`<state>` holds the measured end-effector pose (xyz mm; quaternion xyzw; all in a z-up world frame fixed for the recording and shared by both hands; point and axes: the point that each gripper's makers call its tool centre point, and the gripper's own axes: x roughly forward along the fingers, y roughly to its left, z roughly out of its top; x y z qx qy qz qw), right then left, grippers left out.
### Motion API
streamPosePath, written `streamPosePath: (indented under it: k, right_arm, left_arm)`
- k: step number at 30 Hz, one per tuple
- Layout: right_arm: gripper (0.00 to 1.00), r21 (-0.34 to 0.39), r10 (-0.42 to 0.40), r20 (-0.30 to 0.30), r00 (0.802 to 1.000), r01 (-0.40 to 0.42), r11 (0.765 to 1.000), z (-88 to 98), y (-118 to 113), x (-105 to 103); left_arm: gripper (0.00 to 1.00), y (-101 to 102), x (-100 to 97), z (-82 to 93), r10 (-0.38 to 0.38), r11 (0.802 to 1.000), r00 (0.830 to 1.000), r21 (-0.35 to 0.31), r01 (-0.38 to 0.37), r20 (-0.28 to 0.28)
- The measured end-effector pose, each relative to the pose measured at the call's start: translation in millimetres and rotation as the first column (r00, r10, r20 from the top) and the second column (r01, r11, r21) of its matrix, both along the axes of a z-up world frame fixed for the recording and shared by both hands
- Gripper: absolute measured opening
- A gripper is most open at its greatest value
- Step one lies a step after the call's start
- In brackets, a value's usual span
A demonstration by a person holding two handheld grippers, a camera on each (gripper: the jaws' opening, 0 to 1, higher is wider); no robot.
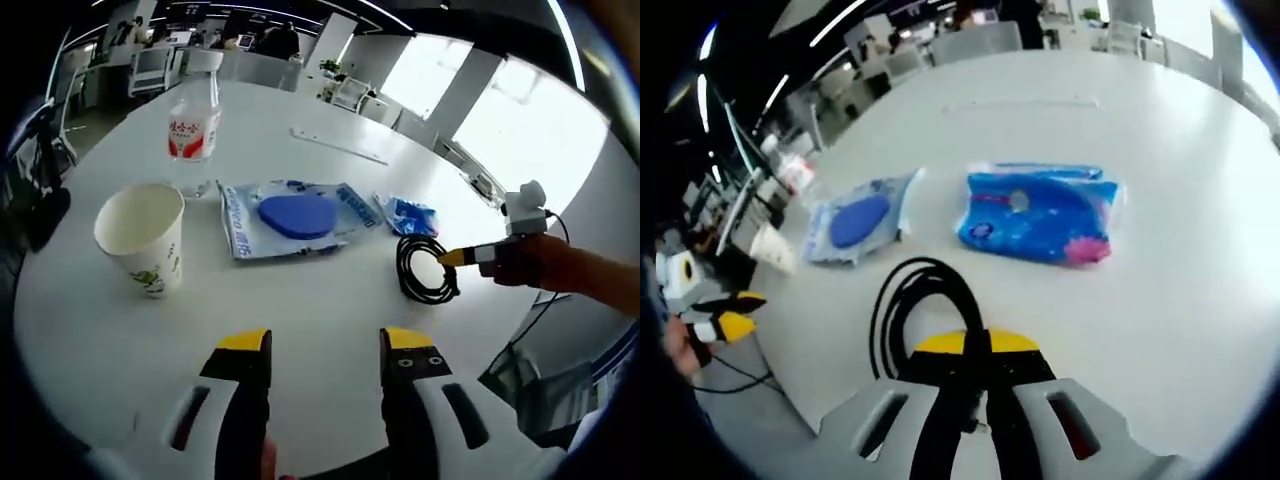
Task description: Arrange the tabletop items into an orderly group along one side of the table until the central work area is clear of visible clutter.
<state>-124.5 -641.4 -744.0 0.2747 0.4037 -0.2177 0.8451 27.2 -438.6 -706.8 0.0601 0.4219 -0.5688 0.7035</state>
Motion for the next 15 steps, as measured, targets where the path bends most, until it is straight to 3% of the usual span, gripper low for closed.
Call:
streamPosePath:
  k: [15]
  right_arm:
    - [0.03, -0.006, 0.007, -0.024, 1.000, -0.007, 1.000, -11.7, -0.3, -8.1]
  left_arm:
    - [0.42, 0.2, 0.4, -1.4, 0.006, 1.000, 1.000, 0.011, -0.006, 0.000]
